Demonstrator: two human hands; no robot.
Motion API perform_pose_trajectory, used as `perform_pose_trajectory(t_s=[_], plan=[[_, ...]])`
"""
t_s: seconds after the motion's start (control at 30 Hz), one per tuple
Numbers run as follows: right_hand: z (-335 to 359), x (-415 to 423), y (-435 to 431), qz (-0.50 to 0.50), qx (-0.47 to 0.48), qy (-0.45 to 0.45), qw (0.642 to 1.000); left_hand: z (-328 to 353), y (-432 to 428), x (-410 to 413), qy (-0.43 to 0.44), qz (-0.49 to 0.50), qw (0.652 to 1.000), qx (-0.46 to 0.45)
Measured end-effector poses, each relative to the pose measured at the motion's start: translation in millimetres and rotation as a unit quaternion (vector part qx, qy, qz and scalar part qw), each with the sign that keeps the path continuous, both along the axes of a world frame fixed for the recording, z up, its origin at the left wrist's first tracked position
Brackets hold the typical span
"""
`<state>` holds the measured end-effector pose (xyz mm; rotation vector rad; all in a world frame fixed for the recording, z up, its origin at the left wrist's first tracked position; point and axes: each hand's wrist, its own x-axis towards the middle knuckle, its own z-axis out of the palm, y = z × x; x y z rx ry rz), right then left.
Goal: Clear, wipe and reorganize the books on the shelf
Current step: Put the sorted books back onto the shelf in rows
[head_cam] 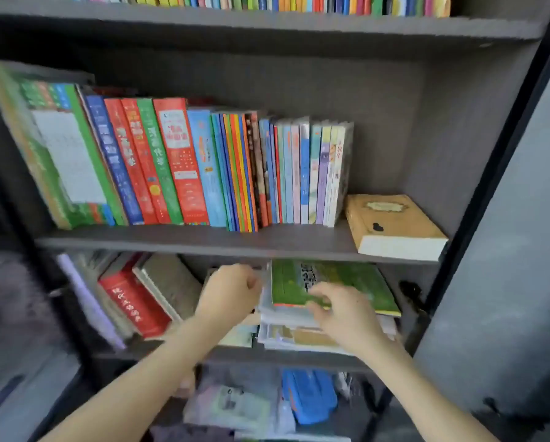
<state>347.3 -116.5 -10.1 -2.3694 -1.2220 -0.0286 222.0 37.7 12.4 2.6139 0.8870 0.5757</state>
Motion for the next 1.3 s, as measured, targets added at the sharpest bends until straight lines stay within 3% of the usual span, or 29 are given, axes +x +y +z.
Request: perform_pose_trajectory(t_s=[0.17,0.37,0.73,0.83,0.97,1.1,1.3], plan=[[-76,-33,-29,0.112,-0.085,0.092,0.986,-62,-76,-81,0.057,0.117,0.984,-0.119],[-173,-108,-64,0.240,-0.238,0.164,0.927,-134,-138,-198,0.096,0.291,0.933,-0.188],[-310,-180,-134,0.294,-0.396,0.237,0.837,-271,-224,-289,0.120,0.432,0.842,-0.301],[-355,-191,-151,0.276,-0.439,0.250,0.818,-324,-252,-306,0.090,0.472,0.788,-0.385],[-418,-207,-169,0.246,-0.488,0.245,0.801,-410,-300,-332,0.021,0.530,0.691,-0.491],[-489,-225,-178,0.232,-0.522,0.220,0.791,-495,-347,-365,-0.012,0.561,0.621,-0.547],[-588,-259,-200,0.221,-0.539,0.202,0.787,-605,-431,-385,-0.099,0.593,0.477,-0.641]])
